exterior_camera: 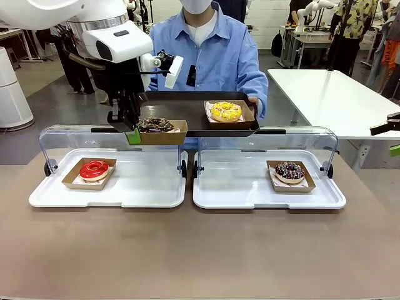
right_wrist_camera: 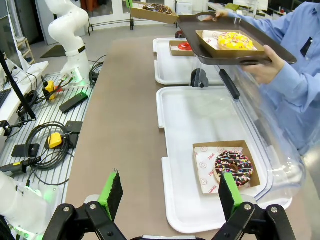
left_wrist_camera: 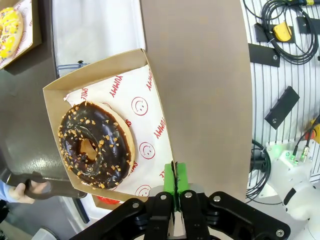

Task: Provide the desired donut to the person.
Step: Place the picked Paper togo box onto the Handle tray extended by the person.

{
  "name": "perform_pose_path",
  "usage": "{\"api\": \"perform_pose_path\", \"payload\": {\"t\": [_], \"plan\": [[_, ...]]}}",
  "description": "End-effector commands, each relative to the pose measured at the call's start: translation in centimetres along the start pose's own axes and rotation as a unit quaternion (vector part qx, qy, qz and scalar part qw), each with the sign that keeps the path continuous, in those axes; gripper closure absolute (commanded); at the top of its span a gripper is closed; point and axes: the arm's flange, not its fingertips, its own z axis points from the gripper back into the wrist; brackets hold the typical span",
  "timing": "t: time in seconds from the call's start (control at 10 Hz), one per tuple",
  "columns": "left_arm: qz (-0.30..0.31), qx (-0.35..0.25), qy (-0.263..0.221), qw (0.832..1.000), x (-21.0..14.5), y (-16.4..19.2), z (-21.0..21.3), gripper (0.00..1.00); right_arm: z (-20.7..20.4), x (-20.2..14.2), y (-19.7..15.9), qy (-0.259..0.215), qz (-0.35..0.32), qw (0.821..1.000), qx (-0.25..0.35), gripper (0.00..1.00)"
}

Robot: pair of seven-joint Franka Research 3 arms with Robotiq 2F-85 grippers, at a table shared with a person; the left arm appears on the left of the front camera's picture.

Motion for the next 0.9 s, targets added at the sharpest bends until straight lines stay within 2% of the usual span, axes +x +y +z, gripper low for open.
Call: {"api": "perform_pose_path", "payload": {"t": [0.0,0.2,0.4,0.8], "plan": [[0.007,0.004,-0.008,1.0,0.1,0.6,0.9,0.99,0.0,-0.1,0.1,-0.004,0.001,1.0,0.001,0.0],[0.004,0.039,-0.008,0.999,0.9,1.7,3.7,0.99,0.0,-0.1,0.1,-0.004,0.001,1.0,0.001,0.0],[0.007,0.046,0.003,0.999,1.2,4.2,5.7,0.99,0.0,-0.1,0.1,-0.004,0.001,1.0,0.001,0.0],[0.036,0.047,-0.001,0.998,-0.7,10.4,6.5,0.99,0.0,-0.1,0.1,-0.004,0.001,1.0,0.001,0.0]]}}
